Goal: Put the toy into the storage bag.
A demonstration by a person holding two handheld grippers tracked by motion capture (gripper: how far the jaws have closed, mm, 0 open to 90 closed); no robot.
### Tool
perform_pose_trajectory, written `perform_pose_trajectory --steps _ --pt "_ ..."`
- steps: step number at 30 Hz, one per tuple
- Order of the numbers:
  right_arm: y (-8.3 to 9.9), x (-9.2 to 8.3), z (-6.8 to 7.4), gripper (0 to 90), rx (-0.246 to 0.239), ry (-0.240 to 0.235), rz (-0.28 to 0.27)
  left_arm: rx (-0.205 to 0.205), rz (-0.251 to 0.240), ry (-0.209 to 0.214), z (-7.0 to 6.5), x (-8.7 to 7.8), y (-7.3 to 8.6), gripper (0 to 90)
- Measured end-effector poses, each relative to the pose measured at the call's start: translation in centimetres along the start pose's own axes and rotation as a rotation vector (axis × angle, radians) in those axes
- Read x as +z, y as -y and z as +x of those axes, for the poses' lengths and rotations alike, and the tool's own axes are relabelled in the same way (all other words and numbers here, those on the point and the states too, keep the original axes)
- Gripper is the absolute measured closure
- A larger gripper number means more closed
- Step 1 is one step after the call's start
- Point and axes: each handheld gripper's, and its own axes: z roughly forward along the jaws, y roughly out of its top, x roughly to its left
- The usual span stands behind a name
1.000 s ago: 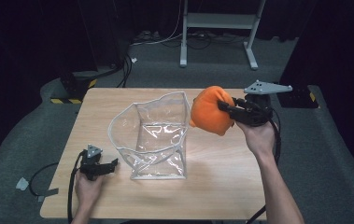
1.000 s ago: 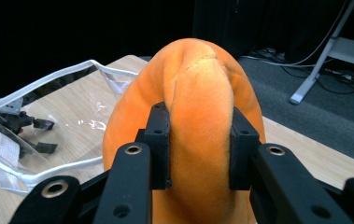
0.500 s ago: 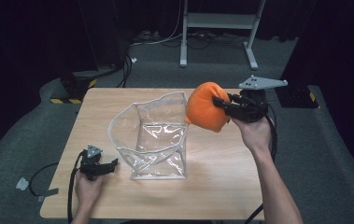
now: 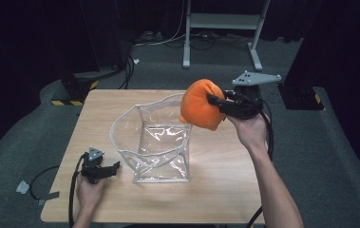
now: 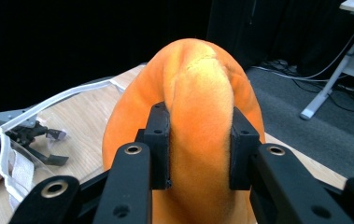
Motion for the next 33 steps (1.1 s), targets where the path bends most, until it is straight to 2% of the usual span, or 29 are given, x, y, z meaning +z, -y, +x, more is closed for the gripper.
perform_pose_trajectory --steps 9,33 --pt "-1.1 1.2 0.8 67.9 -0.017 -0.02 0.003 0.0 0.0 0.0 0.0 0.0 0.0 16.5" --pt "-2.6 4.2 2.3 67.7 -0.038 -0.068 0.013 -0.001 0.0 0.001 0.0 0.0 0.0 16.5"
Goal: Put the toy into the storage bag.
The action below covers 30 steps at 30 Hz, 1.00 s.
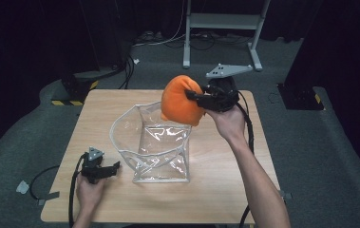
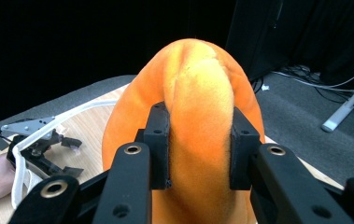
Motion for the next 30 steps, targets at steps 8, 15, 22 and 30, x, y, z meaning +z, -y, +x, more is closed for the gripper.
perform_pose_trajectory --steps 8,15,22,30 --pt "-0.3 1.2 0.4 67.7 0.0 -0.011 0.018 0.0 0.0 0.0 0.0 0.0 0.0 16.5" --pt "-0.5 2.2 0.9 67.6 -0.013 -0.023 0.025 0.0 0.001 0.0 0.0 0.0 0.0 16.5" --pt "-0.6 3.4 1.4 67.5 -0.017 -0.035 0.037 0.001 0.0 0.0 0.0 0.0 0.0 16.5" --pt "-0.2 4.4 1.5 67.4 -0.012 -0.045 0.047 0.001 0.0 0.0 0.0 0.0 0.0 16.5"
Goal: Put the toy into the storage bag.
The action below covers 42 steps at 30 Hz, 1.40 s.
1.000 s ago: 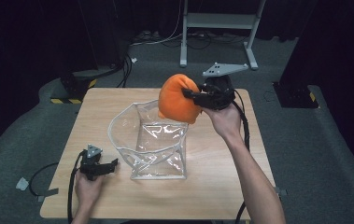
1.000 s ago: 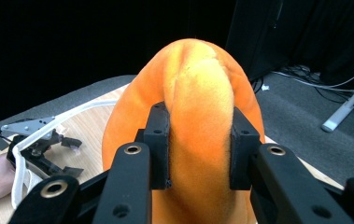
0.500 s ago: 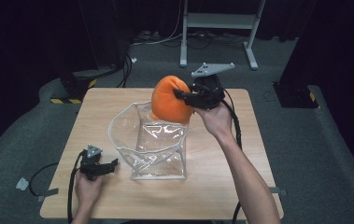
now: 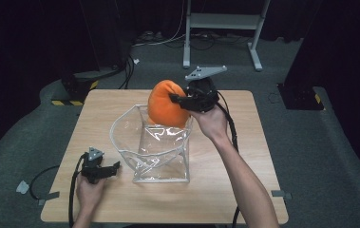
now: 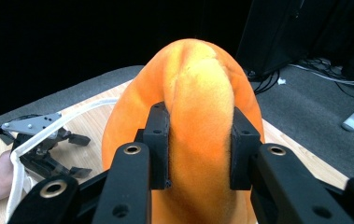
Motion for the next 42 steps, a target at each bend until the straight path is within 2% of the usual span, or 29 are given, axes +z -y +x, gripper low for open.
perform_pose_trajectory --steps 11,17,42 --pt "0.4 0.7 0.0 67.2 -0.008 0.016 0.019 -0.005 -0.003 -0.001 0.0 0.0 0.0 16.6" --pt "0.9 1.3 -0.3 67.2 0.006 0.019 0.035 -0.005 -0.003 -0.001 0.0 0.0 0.0 16.5" --pt "2.5 3.3 -0.7 66.8 0.011 0.034 0.081 -0.004 -0.003 -0.001 0.0 0.0 0.0 16.5"
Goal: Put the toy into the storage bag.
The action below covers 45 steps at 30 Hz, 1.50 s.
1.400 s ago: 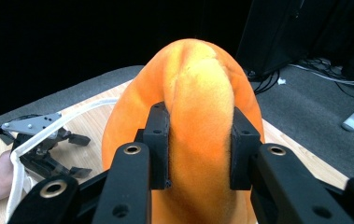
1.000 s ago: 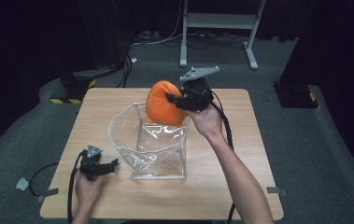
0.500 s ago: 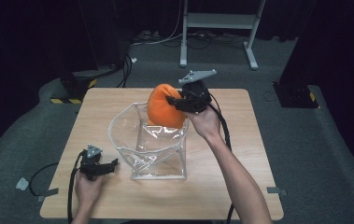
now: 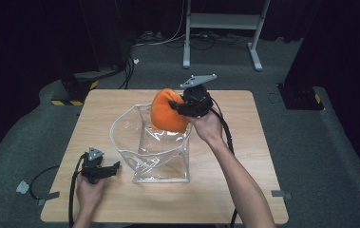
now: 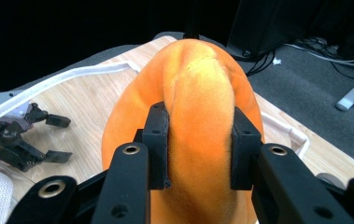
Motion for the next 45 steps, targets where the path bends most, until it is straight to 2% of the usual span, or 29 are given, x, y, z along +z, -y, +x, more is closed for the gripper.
perform_pose_trajectory --steps 7,15,20,24,34,45 --pt "0.6 0.7 0.0 66.2 -0.014 0.008 0.044 -0.001 -0.001 0.0 0.0 0.0 0.0 16.5" --pt "1.0 1.3 -0.3 66.0 0.0 0.011 0.047 0.0 -0.001 0.0 0.0 0.0 0.0 16.5" --pt "1.4 1.9 -0.2 65.1 0.007 -0.006 0.054 0.001 -0.001 0.0 0.0 0.0 0.0 16.5" --pt "1.6 2.5 -0.1 64.7 0.001 -0.002 0.091 0.001 -0.001 0.001 0.0 0.0 0.0 16.6" --pt "1.7 3.7 -0.4 63.0 0.023 -0.023 0.14 0.001 -0.001 0.002 0.0 0.0 0.0 16.6" --pt "1.4 4.6 -0.2 57.4 0.0 -0.023 0.203 0.001 -0.001 0.003 0.0 0.0 0.0 16.6"
